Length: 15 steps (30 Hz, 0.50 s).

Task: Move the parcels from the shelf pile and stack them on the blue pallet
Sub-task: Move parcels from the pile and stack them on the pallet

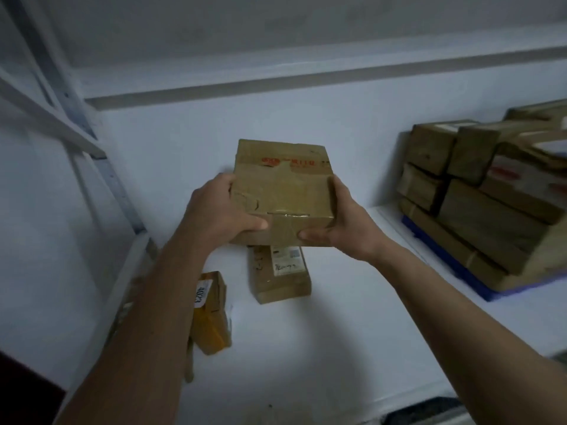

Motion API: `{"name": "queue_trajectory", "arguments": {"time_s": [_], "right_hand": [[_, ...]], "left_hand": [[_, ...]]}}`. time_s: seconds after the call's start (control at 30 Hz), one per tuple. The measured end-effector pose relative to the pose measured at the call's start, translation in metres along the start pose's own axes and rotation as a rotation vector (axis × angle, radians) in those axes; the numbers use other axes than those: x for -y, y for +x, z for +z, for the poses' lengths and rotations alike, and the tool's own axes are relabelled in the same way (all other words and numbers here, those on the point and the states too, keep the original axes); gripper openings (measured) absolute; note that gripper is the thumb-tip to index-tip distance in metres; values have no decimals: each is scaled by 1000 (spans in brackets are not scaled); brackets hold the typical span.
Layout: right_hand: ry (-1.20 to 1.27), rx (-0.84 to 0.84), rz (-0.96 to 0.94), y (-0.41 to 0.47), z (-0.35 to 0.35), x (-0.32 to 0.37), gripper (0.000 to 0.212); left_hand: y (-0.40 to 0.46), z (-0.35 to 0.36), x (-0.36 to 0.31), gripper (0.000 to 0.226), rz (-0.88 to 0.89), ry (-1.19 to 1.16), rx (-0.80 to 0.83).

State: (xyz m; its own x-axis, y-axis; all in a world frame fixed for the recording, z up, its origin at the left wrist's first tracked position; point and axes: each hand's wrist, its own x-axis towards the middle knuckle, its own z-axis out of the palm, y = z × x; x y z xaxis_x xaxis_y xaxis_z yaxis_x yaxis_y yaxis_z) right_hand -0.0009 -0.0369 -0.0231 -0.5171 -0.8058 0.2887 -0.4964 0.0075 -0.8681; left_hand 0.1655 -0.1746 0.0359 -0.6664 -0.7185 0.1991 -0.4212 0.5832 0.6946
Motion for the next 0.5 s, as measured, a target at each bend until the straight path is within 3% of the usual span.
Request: {"name": "queue_trajectory", "arguments": {"time_s": [0.23,0.4,0.5], "right_hand": [[-29,-154,44,-72,-105,-6,89],[-167,-287,11,-128,-197,2,111],[-195,-330,6,-166,-256,7,110]], "left_hand": [[-37,61,-89,82,118,-20,25],[-74,104,-174,87,234,-80,-29],[-99,134,-225,88,280,-102,-42]]}}
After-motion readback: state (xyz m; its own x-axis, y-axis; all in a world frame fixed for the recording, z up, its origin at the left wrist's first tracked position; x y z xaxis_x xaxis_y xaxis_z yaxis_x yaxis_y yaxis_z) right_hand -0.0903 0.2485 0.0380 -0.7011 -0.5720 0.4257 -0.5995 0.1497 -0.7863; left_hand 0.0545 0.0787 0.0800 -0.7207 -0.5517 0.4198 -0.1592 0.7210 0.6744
